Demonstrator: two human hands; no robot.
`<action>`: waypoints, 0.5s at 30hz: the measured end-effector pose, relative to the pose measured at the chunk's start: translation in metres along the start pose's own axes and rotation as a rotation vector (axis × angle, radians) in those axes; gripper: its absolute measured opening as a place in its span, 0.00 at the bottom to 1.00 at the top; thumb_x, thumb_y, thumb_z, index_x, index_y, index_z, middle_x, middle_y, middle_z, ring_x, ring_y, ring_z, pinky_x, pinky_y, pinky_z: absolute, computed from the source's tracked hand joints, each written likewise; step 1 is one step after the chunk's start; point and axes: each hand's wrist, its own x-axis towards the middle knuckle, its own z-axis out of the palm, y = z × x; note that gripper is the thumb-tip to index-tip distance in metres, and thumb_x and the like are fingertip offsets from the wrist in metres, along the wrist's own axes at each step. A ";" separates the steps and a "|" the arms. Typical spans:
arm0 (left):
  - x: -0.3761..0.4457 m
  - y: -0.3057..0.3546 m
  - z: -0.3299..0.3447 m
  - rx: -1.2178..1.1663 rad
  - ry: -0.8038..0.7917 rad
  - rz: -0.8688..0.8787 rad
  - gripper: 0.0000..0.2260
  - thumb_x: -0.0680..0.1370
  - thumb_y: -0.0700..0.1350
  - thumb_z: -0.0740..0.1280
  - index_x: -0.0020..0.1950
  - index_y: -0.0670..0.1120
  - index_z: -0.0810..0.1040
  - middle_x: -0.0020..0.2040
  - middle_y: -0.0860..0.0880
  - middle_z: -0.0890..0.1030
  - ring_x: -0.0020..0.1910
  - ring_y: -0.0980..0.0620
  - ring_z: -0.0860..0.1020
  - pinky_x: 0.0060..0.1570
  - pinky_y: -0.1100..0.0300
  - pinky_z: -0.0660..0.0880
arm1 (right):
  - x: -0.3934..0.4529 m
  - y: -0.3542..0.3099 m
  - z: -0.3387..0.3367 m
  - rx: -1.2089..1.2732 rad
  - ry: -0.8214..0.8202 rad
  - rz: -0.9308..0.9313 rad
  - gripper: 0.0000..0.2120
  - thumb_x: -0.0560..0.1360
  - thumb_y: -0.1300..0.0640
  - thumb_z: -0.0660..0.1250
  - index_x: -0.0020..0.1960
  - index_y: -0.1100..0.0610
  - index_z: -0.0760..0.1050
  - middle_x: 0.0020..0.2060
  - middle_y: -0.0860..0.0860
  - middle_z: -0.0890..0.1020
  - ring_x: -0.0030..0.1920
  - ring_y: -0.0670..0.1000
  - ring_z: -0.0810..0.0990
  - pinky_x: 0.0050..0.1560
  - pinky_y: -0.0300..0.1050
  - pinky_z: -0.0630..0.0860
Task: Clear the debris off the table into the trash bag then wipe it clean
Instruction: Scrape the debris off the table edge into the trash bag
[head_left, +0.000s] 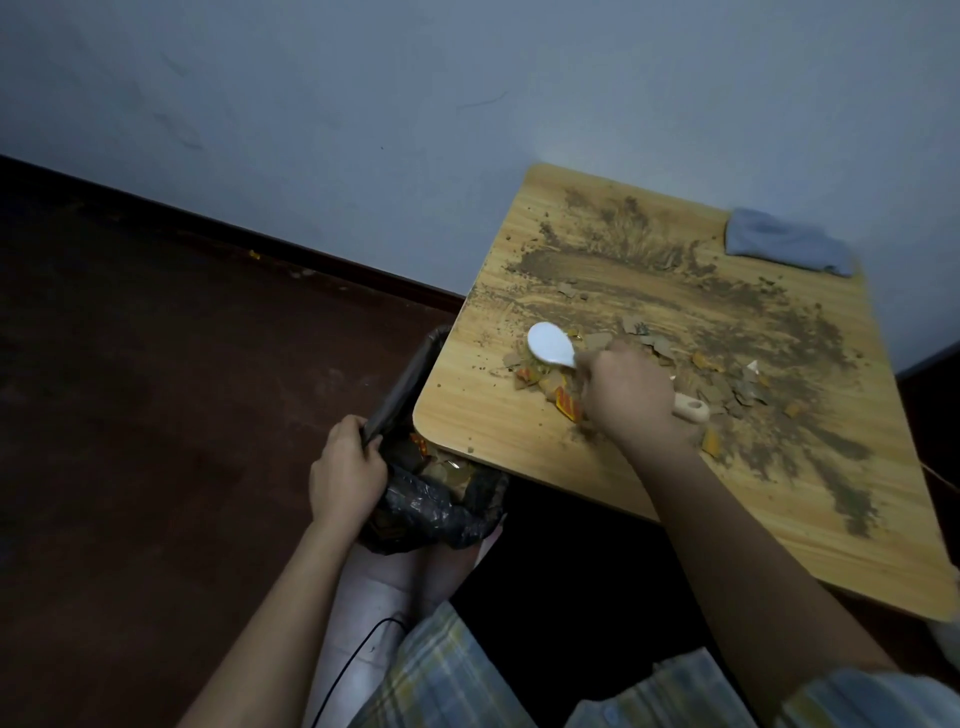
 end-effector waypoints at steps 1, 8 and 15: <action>0.001 0.000 0.000 0.001 0.001 -0.002 0.05 0.79 0.41 0.62 0.54 0.43 0.73 0.54 0.44 0.77 0.52 0.38 0.76 0.47 0.48 0.69 | -0.004 -0.003 0.002 -0.010 0.015 -0.048 0.11 0.79 0.57 0.59 0.58 0.51 0.77 0.50 0.54 0.75 0.47 0.57 0.78 0.36 0.43 0.65; 0.002 -0.001 0.002 0.012 -0.003 -0.011 0.05 0.79 0.42 0.62 0.54 0.44 0.73 0.53 0.45 0.77 0.51 0.38 0.76 0.47 0.48 0.69 | -0.003 0.006 0.000 0.066 0.084 -0.045 0.12 0.80 0.56 0.59 0.59 0.50 0.78 0.46 0.54 0.72 0.46 0.59 0.77 0.35 0.44 0.64; 0.003 0.002 0.001 -0.001 0.003 -0.019 0.05 0.79 0.42 0.62 0.53 0.45 0.73 0.54 0.44 0.77 0.52 0.38 0.76 0.48 0.48 0.69 | 0.036 0.019 -0.004 -0.007 -0.022 0.143 0.13 0.78 0.62 0.59 0.58 0.53 0.78 0.54 0.57 0.76 0.53 0.59 0.78 0.44 0.47 0.68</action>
